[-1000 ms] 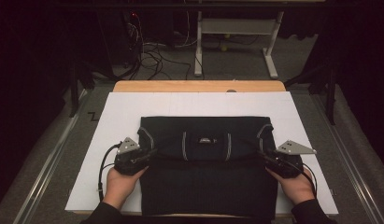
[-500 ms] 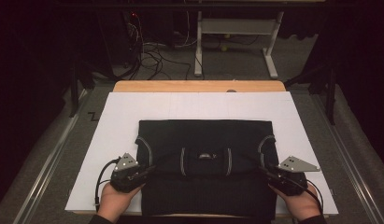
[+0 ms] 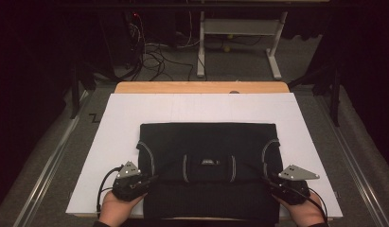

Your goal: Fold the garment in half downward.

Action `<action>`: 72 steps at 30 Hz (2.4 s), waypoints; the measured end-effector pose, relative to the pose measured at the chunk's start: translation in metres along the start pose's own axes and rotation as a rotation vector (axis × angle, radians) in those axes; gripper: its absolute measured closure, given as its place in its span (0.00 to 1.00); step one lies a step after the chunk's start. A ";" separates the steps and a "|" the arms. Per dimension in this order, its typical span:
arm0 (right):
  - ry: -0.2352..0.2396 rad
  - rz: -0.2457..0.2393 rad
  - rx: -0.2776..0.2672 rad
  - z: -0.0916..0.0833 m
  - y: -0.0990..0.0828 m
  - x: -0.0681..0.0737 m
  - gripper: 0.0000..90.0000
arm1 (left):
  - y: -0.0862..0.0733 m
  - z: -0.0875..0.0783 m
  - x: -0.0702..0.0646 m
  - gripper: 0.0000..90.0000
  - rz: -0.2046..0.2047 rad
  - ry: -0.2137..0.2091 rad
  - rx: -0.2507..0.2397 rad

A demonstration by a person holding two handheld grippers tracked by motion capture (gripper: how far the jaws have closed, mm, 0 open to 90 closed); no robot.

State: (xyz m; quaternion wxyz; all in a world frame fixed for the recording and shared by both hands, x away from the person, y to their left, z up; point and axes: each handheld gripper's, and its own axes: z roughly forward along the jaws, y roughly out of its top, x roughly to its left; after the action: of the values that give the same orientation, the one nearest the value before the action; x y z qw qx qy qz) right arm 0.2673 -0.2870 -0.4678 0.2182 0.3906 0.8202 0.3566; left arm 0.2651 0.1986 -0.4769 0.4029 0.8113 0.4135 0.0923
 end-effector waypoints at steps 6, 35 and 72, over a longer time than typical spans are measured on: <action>0.006 0.014 0.006 0.001 -0.003 0.000 0.75 | -0.001 0.001 0.002 0.66 -0.026 -0.005 -0.003; 0.045 0.077 -0.134 0.022 0.055 -0.008 0.40 | 0.063 0.033 0.001 0.33 -0.053 -0.019 -0.046; 0.101 -0.052 0.021 0.048 0.047 0.014 0.90 | 0.053 0.051 -0.012 0.84 0.089 0.031 0.065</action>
State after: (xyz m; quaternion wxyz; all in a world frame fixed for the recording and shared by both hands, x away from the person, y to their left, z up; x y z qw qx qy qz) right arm 0.3129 -0.2354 -0.4648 0.1817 0.3527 0.8437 0.3615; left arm 0.3136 0.1425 -0.4702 0.3653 0.8401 0.3859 0.1091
